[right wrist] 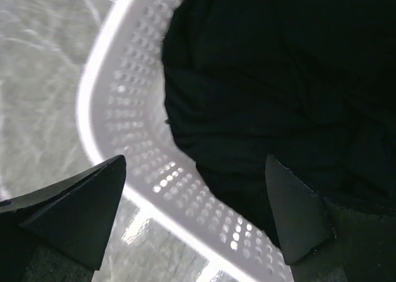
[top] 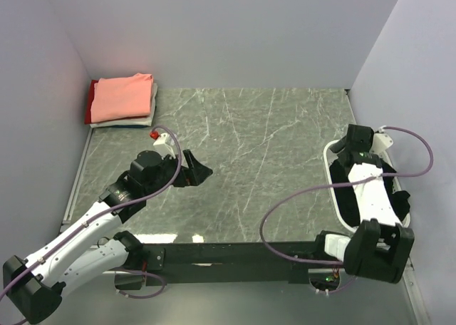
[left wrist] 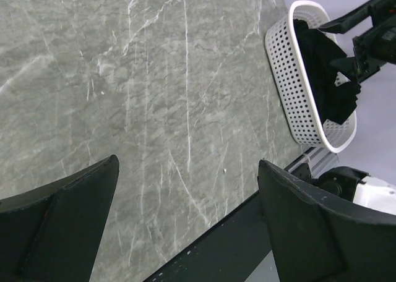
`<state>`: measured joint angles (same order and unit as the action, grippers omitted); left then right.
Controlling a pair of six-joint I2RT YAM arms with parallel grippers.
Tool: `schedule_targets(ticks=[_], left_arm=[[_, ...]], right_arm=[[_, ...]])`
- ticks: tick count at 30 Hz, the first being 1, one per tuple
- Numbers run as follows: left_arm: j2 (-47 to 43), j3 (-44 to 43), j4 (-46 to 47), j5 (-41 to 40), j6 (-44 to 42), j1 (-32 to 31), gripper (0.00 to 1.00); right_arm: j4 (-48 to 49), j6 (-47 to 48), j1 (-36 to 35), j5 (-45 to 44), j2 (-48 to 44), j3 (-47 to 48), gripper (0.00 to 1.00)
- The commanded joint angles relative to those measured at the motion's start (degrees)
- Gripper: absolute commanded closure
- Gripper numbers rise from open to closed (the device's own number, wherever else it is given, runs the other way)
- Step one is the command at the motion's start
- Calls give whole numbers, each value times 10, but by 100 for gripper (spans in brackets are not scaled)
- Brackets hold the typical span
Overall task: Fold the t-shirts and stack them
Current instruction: Grab the tshirt from the pile
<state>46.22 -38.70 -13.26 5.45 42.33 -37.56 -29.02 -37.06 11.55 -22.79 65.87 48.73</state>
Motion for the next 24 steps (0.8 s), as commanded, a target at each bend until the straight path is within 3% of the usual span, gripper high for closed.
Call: schedule_targets(ticks=[1,12,15,16,17,20,22,24], left_arm=[[-7,-24,-3,15,-18,-1,1],[11,-24,2,25,-20,-1,1],[13,-24,5,25,-15,-1,1],[14,-24,7,25,-15,-1,1],[16,-24,9,25,-12,-1,1],[19,-23,18,26,-6,-1,1],[22,-22,29,32,-4,-1,1],[25,-23,31,32,-1,-1,1]], right_arm=[[27,-24,26,11,43,-3,1],[112,-61,52,68,214,-18,3],[120,-57,53,75,209,-28,21],[121,-54,53,76,202,-34,31],[122,-52,53,76,183,-42,58],[103,-44,54,72,147,-39,93],[91,-35,55,74,127,-32,100],[68,-24,55,74,88,-20,100]])
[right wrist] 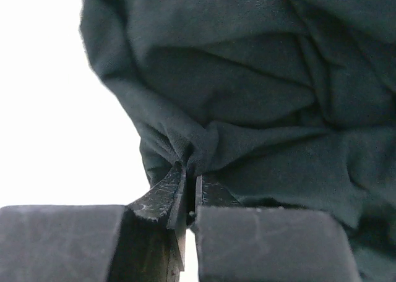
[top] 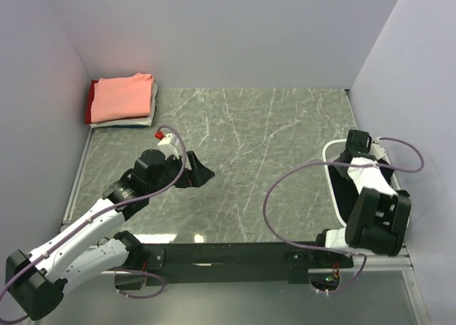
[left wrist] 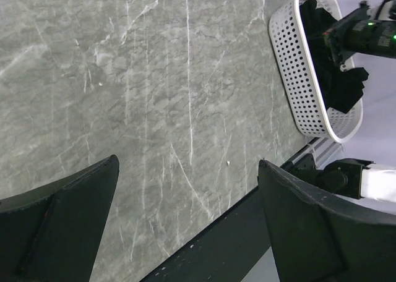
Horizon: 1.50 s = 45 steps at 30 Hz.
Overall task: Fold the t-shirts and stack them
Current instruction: Grab the tshirt from the pile, then move the tshirt to the center of the board
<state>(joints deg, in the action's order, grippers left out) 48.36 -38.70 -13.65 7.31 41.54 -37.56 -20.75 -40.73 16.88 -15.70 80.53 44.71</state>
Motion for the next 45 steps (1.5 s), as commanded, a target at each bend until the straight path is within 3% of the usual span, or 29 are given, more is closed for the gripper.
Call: schedule_targets(ticks=[1,6,13,19,24,30,33,34,37,39,42,45], left_arm=[[3,-23,38,13,10,-1,0],[-8,-28,48,-6,22,-1,0],[-12,-59,42,-55,27,0,1],[-12,-90,30,-71,20,8,1],[-19,-103,24,-106,21,33,1],[-36,-83,34,-114,42,63,1],[-38,-67,42,-116,55,69,1],[-37,-63,44,-114,56,70,1],[-27,-28,60,-100,61,70,1],[-17,-6,86,-85,66,69,1],[3,46,132,-46,74,65,1],[29,85,151,-63,72,36,1]], right_arm=[[-23,16,2,4,-91,33,100],[-88,46,1,45,-176,116,100],[-182,72,-36,109,-205,360,100],[-218,76,-151,103,-175,542,100],[-202,67,-252,121,-144,616,100],[-131,57,-377,154,-120,580,100],[-98,65,-423,169,-108,502,100],[-86,65,-431,177,-106,476,80],[-47,73,-438,208,-96,378,35],[-37,78,-439,193,-105,306,28],[-17,74,-438,162,-144,200,27],[11,58,-439,158,-185,96,29]])
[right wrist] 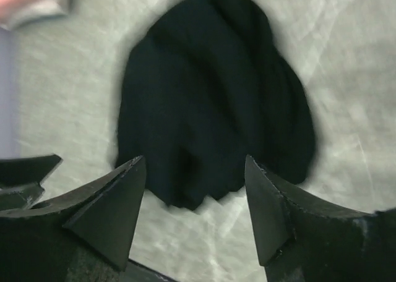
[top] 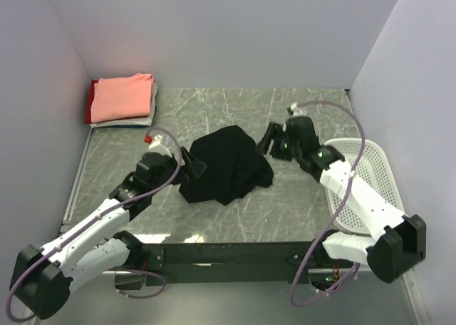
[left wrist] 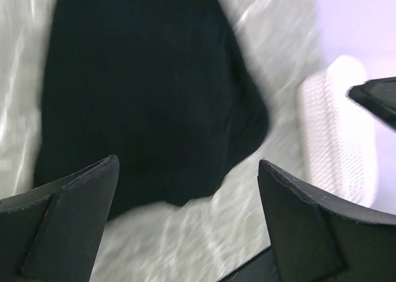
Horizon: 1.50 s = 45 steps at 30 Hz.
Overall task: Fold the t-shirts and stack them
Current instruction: Move the tshirt to the center of the board, then flatten the tshirt out
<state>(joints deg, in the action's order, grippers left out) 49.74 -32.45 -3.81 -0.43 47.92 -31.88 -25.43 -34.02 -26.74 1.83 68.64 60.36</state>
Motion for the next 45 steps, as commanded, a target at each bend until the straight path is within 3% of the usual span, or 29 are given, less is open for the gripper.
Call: schedule_targets(ticks=[1,6,9,14,30,34,36,39,40,42,43,45], left_arm=[[21,33,55,8,8,-30,1],[55,59,57,-41,16,-94,0],[62,74,49,-75,29,-117,5],[93,90,79,-99,25,-138,9],[243,-2,176,-86,-35,-180,17],[286,-25,174,-96,-41,-195,24],[297,-41,167,-106,-45,-198,29],[314,-58,141,-125,-45,-201,47],[314,-60,119,-143,-42,-202,64],[299,-65,98,-170,-40,-201,83],[288,-66,84,-198,-38,-201,98],[260,-67,42,-227,-38,-201,99]], right_arm=[[78,-17,-2,3,-73,-87,30],[157,-62,-30,36,-89,-231,35],[193,-84,-48,39,-69,-255,37],[221,-93,-90,-6,-25,-245,37],[253,-118,-96,-78,50,-217,39],[253,-120,-96,-84,63,-210,46],[253,-119,-95,-92,63,-211,51],[246,-119,-95,-102,63,-205,65],[242,-117,-96,-105,64,-199,77],[220,-112,-95,-117,60,-190,89],[208,-109,-94,-125,51,-178,98],[168,-98,-93,-159,34,-166,100]])
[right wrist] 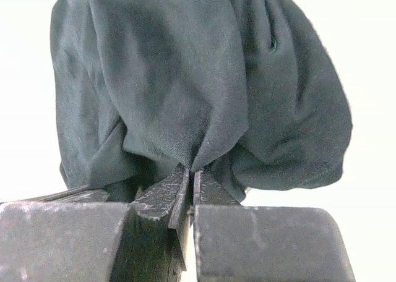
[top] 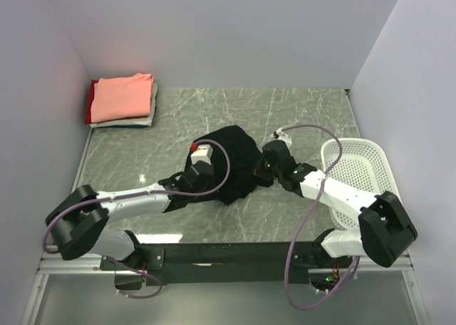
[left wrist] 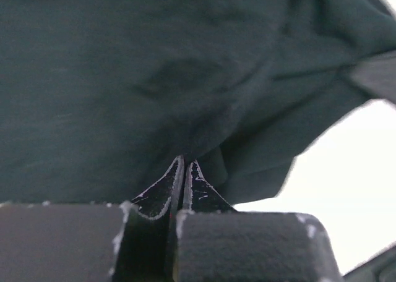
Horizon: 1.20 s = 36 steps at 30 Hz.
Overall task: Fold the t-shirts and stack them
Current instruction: Flatten the tshirt out
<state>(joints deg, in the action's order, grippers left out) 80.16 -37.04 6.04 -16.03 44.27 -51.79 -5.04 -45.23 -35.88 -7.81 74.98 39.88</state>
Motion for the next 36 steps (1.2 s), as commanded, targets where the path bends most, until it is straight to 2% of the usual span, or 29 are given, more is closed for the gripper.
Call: schedule_targets(ticks=[1,5,9,17,20,24,28,30,32,34,36], left_arm=[[-77,-21,-76,-107,0,-1,99],[-179,-27,-168,-181,10,12,99],[-301,-39,-210,-221,5,50,100],[-373,-142,-236,-249,-47,108,99],[-369,-195,-231,-260,-71,119,99],[-345,-260,-205,-232,-113,132,100],[-308,-319,-176,-238,-144,144,99],[-282,-330,-129,-219,-164,173,99],[-240,-358,-95,-169,-170,204,99],[-206,-395,-69,-104,-172,258,100],[-145,-434,-50,-74,-165,305,99]], right_arm=[[-51,16,1,-72,-53,50,100],[-117,43,15,-107,-127,76,100],[-166,68,35,-125,-200,123,100],[-243,117,72,-121,-269,230,100],[-251,134,95,-106,-273,275,100],[-263,156,121,-83,-253,357,100],[-226,175,154,-40,-219,407,100],[-206,182,166,-18,-174,447,100],[-185,192,184,-1,-125,475,100],[-169,194,198,27,-95,517,100],[-154,194,217,46,-49,570,100]])
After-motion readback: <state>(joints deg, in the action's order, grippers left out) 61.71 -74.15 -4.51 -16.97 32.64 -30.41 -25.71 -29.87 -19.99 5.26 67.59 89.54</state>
